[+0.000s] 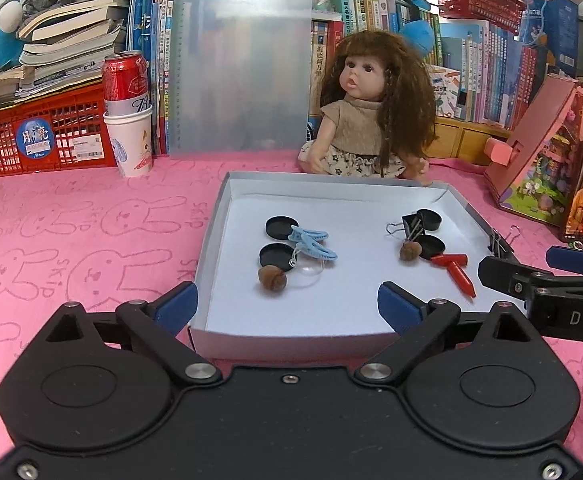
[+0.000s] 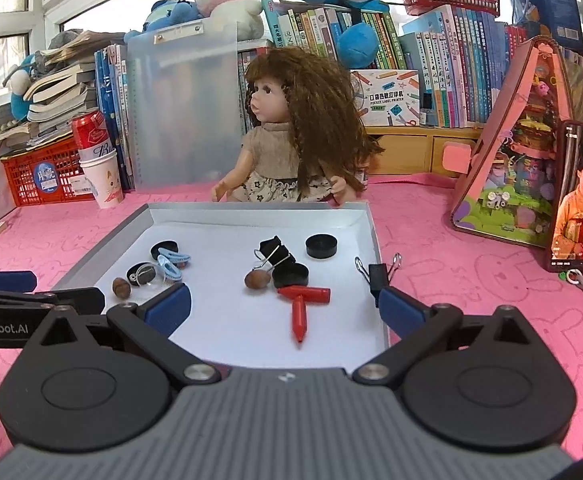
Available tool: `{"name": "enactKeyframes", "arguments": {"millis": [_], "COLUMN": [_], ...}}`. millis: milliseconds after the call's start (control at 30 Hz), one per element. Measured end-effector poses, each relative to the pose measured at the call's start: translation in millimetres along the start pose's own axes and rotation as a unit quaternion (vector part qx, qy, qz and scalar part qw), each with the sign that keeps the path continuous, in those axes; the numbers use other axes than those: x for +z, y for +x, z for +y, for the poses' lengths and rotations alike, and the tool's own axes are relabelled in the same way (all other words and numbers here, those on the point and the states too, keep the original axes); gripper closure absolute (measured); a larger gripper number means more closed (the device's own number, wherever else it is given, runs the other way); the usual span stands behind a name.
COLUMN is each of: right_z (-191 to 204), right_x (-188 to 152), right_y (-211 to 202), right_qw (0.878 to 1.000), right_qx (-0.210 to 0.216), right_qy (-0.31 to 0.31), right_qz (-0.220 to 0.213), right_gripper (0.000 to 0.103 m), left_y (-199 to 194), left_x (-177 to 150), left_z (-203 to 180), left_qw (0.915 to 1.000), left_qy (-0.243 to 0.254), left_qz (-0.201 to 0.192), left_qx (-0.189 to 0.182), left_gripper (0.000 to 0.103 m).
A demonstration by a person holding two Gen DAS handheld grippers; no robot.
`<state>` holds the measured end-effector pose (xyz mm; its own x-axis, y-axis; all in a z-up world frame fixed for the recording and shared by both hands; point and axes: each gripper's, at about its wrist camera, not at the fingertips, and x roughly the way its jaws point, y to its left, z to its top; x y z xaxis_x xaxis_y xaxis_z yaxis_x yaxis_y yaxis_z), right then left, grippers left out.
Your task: Organize rigid objects
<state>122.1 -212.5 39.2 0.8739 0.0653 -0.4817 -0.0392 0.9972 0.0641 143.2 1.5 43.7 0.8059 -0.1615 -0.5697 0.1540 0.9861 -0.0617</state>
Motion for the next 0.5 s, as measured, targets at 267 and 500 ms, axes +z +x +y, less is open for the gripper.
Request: {"name": "enactKeyframes", "arguments": {"millis": [267,500], "right_z": [-0.6,-1.0], "right_x": [-12.4,-25.7], "right_y": [-8.4,-12.4], "right_qw": [1.0,1.0], "right_qx": [-0.009,-0.015], "right_qy": [0.001,-0.001], "right_qz": [0.004,0.012], "right_gripper": [0.0,0.0], "left_y": [-9.7,-15.4], "left_x": [-11.7,-30.3], "left_z": [0.0,-0.2], "left_qw": [1.0,1.0], "left_qy": [0.007,0.006], "left_qz": [0.0,0.005], "left_qx": [-0.001,0.003], "left_gripper": [0.006,0.006]}}
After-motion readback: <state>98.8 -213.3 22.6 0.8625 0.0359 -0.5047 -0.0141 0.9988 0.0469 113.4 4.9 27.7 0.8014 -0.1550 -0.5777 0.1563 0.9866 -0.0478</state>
